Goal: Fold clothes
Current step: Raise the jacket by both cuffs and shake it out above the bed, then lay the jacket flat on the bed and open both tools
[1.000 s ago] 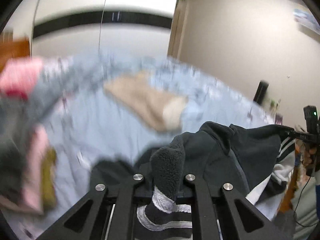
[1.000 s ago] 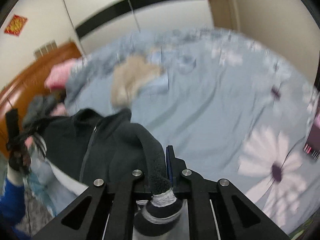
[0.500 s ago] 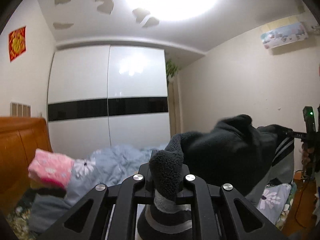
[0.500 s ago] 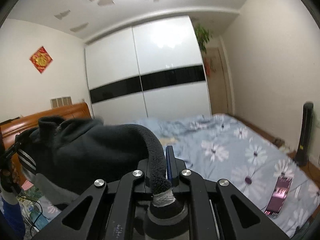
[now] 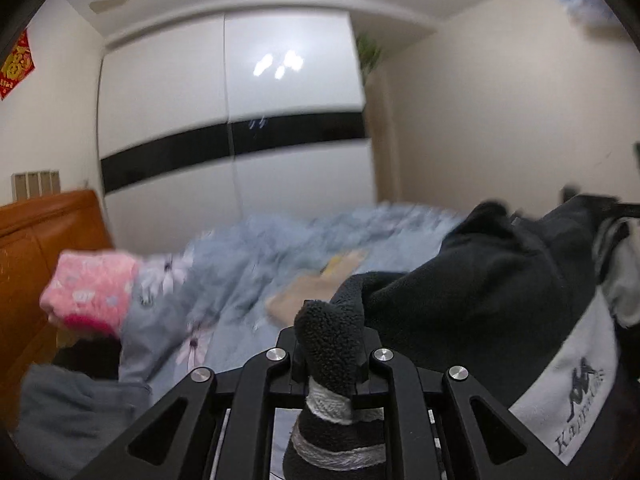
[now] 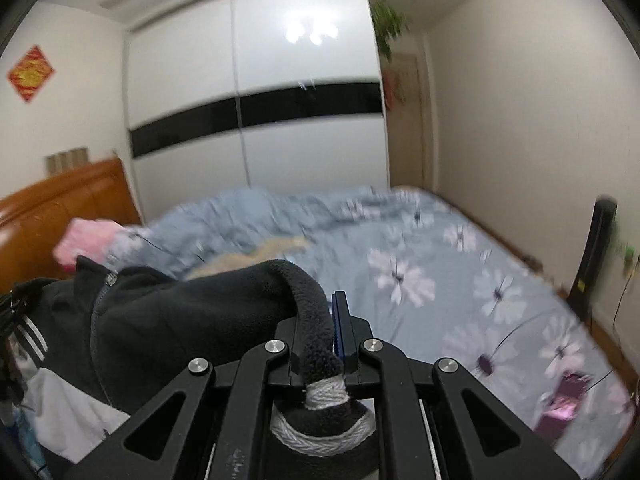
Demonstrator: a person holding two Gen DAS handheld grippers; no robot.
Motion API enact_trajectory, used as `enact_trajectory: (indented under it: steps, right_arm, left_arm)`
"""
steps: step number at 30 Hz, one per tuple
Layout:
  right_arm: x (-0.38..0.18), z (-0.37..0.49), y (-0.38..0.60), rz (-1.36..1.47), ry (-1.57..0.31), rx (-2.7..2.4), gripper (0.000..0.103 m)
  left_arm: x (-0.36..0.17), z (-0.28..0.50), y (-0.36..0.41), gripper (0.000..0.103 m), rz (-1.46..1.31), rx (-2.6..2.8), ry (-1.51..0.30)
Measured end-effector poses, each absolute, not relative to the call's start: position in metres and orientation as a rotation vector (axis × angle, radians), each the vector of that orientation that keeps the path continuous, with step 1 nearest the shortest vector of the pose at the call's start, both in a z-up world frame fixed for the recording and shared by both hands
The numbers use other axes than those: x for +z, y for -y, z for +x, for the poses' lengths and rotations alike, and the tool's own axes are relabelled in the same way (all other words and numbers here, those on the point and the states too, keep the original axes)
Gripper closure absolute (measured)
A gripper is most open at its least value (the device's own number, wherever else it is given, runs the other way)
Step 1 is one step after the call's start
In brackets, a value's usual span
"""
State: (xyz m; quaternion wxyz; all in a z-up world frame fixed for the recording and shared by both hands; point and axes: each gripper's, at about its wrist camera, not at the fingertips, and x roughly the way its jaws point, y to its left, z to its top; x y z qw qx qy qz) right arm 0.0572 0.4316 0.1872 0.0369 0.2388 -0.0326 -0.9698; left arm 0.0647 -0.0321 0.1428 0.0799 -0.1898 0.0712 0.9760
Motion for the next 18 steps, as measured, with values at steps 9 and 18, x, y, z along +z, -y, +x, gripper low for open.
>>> enact_trajectory:
  steps: [9, 18]
  right_arm:
    - [-0.007, -0.04, -0.434, 1.285, 0.141, -2.841, 0.094]
    - [0.0, -0.07, -0.458, 1.15, 0.278, -2.882, 0.093]
  left_arm:
    - [-0.018, -0.06, 0.013, 0.09, -1.122, 2.852, -0.118]
    - [-0.019, -0.083, 0.02, 0.09, -1.082, 2.87, -0.015]
